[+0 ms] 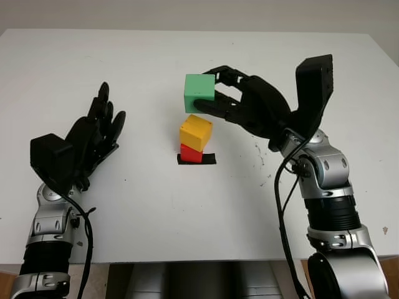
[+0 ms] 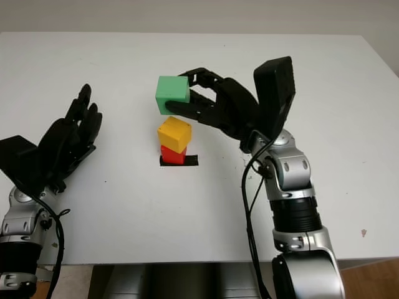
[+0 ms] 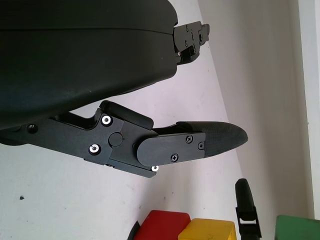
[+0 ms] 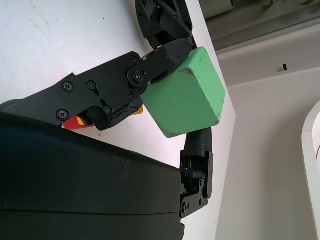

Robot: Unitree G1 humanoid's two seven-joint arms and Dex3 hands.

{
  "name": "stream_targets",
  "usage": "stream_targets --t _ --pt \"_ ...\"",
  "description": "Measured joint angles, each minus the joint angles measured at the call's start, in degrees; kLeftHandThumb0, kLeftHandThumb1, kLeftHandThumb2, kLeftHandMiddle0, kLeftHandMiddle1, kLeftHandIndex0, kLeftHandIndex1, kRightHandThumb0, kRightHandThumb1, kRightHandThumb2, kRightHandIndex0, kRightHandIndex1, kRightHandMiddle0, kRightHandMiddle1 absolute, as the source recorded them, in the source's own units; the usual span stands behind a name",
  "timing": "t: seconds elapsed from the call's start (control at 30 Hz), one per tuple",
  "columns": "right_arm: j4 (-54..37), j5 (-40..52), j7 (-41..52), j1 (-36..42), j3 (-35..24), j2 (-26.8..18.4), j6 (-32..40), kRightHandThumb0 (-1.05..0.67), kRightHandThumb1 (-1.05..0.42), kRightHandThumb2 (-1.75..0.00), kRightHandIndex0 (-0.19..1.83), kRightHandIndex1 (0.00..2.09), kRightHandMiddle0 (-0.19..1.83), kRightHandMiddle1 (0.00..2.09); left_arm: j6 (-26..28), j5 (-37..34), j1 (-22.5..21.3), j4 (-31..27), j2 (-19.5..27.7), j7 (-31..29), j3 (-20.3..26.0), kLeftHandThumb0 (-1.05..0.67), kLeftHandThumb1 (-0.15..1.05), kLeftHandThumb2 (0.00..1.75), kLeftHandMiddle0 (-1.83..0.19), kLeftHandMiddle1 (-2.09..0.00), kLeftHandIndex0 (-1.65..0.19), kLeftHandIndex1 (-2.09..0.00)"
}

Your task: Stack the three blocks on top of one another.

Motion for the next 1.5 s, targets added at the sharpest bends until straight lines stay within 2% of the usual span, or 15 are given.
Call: stream_targets --t 0.83,1.17,1.5 --pt "5.17 -4.7 2.13 0.34 1.94 -0.65 -4.82 -0.46 -0.97 -0.05 0.21 0.05 0.2 1.73 -0.2 -0.02 0.68 -0.04 0.0 -0.03 0.0 -0.75 1.05 0.5 0.19 0.0 0.19 0.0" --pt "5.0 -2.85 3.42 1.58 1.99 -0.23 -4.38 -0.48 -0.96 -0.05 0.27 0.09 0.25 1.75 -0.17 -0.02 0.7 -0.05 0.0 -0.01 0.0 -0.75 1.05 0.5 0.19 0.0 0.19 0.0" --pt "3.97 -2.34 3.76 2.22 2.56 -0.12 -3.01 -0.49 -0.97 -0.06 0.2 0.06 0.25 1.76 0.47 -0.07 0.9 -0.11 0.03 -0.07 -0.01 -0.74 1.05 0.49 0.19 0.0 0.19 0.0"
